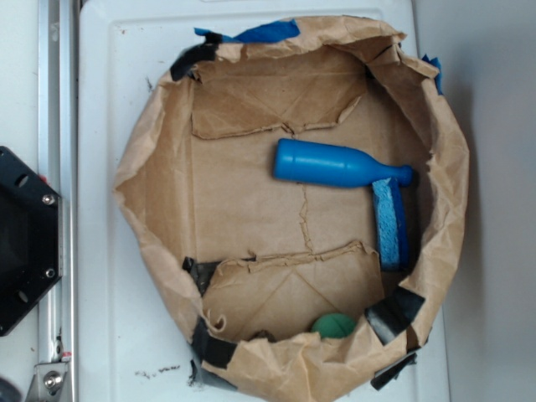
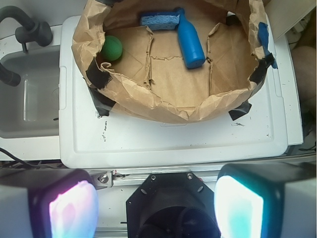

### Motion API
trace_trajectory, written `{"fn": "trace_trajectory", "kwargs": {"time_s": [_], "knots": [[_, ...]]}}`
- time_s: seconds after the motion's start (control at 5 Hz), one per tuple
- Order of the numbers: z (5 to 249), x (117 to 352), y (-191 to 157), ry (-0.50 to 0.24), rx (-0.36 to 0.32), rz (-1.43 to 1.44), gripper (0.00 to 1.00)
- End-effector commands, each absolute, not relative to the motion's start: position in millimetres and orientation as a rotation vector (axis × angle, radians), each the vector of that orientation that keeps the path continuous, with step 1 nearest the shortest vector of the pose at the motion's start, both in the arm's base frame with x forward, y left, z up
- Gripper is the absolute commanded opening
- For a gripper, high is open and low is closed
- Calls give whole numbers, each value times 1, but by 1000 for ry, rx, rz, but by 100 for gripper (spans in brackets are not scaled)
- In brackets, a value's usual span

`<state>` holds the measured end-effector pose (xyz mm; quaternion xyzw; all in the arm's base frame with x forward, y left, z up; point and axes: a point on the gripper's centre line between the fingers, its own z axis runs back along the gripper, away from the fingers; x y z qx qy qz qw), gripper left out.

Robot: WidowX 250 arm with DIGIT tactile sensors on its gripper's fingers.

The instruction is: Grab the green ball.

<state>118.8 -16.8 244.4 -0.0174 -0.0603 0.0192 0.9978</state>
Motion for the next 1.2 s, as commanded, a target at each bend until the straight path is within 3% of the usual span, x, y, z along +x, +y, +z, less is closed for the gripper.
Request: {"fn": "trace_trajectory", "kwargs": {"time_s": [0.0, 0.2, 0.4, 0.6, 0.8, 1.0], "knots": [[244, 119, -17, -121, -35, 38, 100], [244, 169, -32, -143, -24, 100, 100], [241, 202, -37, -161, 0, 97, 100], [233, 225, -37, -175, -30, -45, 100], [215, 236, -23, -173, -164, -285, 100], [215, 236, -23, -173, -164, -285, 100]]}}
